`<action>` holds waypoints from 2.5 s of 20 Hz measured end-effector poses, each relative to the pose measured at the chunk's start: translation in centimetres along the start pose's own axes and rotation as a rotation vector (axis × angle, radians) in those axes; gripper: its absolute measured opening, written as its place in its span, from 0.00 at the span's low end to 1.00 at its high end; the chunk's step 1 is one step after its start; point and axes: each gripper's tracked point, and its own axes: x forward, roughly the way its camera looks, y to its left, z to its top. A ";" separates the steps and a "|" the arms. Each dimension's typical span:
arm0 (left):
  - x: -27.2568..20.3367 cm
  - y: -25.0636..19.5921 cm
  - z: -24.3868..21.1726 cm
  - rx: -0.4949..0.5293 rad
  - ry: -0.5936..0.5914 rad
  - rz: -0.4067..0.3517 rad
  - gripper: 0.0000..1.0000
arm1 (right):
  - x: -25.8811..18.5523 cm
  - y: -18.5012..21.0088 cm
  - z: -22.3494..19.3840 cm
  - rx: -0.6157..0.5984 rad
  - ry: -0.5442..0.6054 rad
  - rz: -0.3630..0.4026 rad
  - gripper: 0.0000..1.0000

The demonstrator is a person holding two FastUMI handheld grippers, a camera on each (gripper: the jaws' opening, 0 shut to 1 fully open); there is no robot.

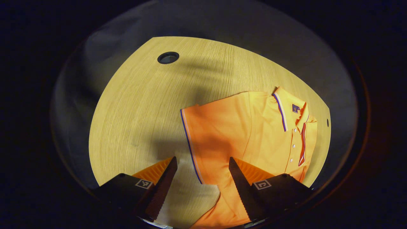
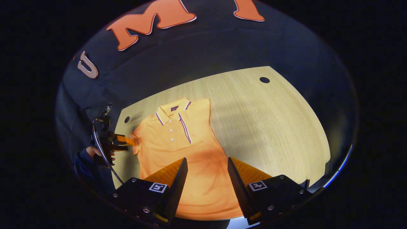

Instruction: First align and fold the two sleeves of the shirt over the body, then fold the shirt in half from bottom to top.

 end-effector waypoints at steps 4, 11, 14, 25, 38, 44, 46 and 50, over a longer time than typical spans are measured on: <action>1.3 0.7 1.7 0.017 0.018 0.068 0.96 | -0.1 -1.0 -1.9 0.049 0.018 -0.021 0.78; 1.4 -0.9 1.8 0.223 0.106 0.080 0.42 | 0.6 -1.2 -3.5 0.083 0.031 -0.016 0.78; 1.6 -1.0 1.8 0.218 0.099 0.058 0.12 | 0.6 -1.5 -3.9 0.091 0.040 -0.008 0.78; -4.2 -7.2 3.7 0.320 -0.056 0.029 0.02 | 0.6 -3.1 -3.4 0.121 0.043 0.009 0.78; -7.5 -22.8 0.8 0.433 -0.146 -0.298 0.35 | 0.2 -6.0 -2.2 0.131 0.028 0.034 0.78; -15.3 -21.2 0.7 0.409 -0.474 -0.273 0.98 | -0.8 -5.3 2.1 0.037 -0.133 0.085 0.82; -16.9 -20.6 0.0 0.396 -0.565 -0.255 0.98 | -1.6 -4.4 3.4 0.012 -0.189 0.123 0.91; -23.4 -19.4 -2.2 0.389 -0.841 -0.172 0.99 | -4.0 -3.1 5.9 -0.107 -0.353 0.162 0.98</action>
